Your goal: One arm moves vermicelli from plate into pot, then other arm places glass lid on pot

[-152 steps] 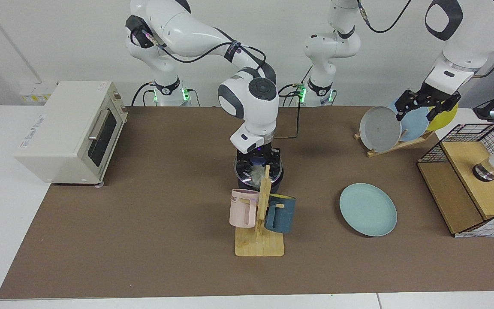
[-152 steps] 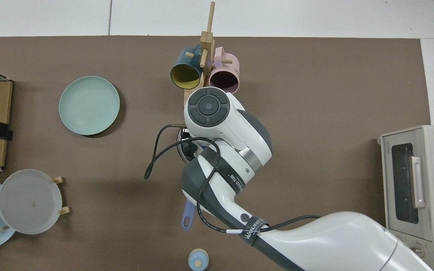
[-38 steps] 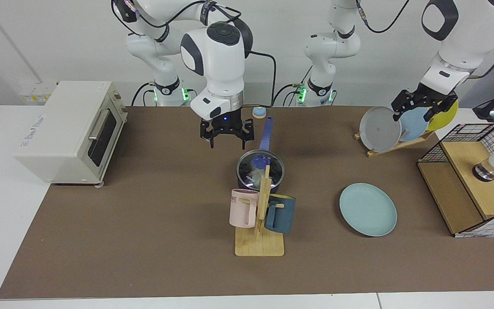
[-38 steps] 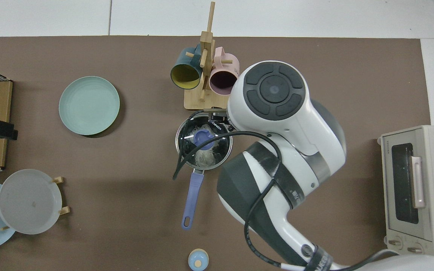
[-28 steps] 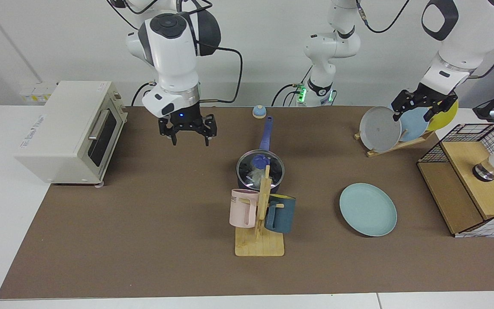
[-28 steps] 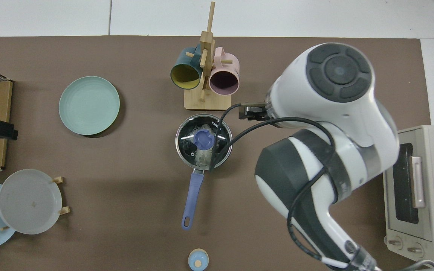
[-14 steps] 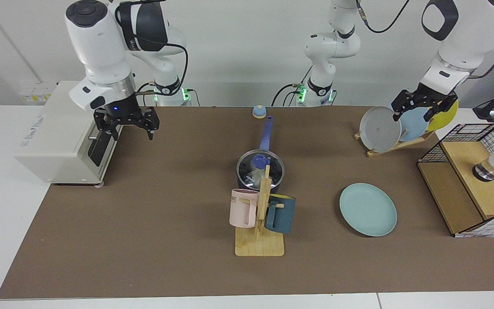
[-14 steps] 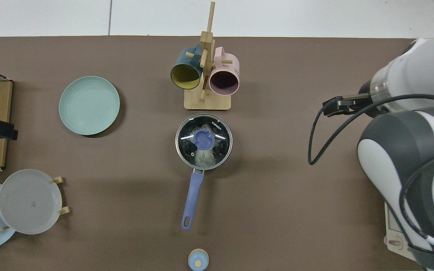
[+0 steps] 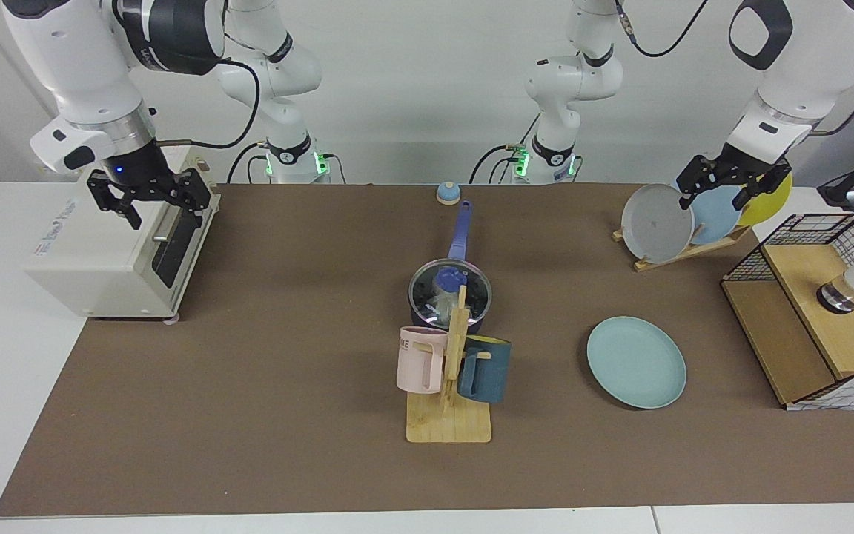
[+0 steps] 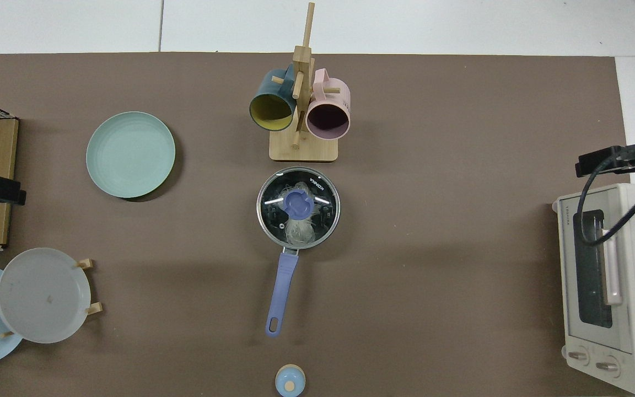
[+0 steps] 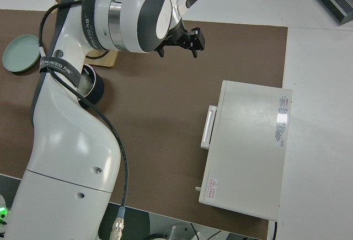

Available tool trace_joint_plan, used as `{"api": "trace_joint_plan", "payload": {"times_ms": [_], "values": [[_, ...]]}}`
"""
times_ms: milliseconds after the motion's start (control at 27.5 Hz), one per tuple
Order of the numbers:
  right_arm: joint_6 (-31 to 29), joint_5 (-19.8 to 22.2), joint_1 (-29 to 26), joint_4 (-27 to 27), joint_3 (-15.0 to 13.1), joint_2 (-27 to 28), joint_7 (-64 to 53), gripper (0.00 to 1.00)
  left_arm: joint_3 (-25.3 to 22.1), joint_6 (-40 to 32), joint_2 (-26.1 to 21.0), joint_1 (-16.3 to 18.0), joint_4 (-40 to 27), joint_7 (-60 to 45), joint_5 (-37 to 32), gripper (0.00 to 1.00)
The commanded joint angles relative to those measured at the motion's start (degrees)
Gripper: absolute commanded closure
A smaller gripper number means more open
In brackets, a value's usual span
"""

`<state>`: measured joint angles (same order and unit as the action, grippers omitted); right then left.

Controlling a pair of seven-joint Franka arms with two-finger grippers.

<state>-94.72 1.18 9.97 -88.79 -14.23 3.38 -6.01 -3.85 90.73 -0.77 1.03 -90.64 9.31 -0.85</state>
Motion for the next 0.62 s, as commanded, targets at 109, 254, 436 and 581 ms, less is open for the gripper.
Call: {"api": "trace_joint_plan", "payload": {"times_ms": [109, 254, 436, 581], "values": [[1.6, -1.1, -6.1, -3.2, 8.2, -3.6, 0.6, 0.00, 0.0, 0.9, 1.3, -0.2, -1.6, -0.2, -0.8, 0.00], [2.3, 0.0, -6.0, -3.1, 8.8, -3.6, 1.9, 0.00, 0.0, 0.9, 1.3, -0.2, -1.6, -0.2, -0.8, 0.00], [1.9, -1.0, -6.1, -2.5, 8.4, -3.1, 2.1, 0.00, 0.0, 0.8, 1.3, -0.2, -1.6, -0.2, -0.8, 0.00], [1.9, -1.5, -6.2, -2.5, 8.2, -3.1, 7.6, 0.00, 0.0, 0.8, 1.3, -0.2, -1.6, -0.2, -0.8, 0.00]]}}
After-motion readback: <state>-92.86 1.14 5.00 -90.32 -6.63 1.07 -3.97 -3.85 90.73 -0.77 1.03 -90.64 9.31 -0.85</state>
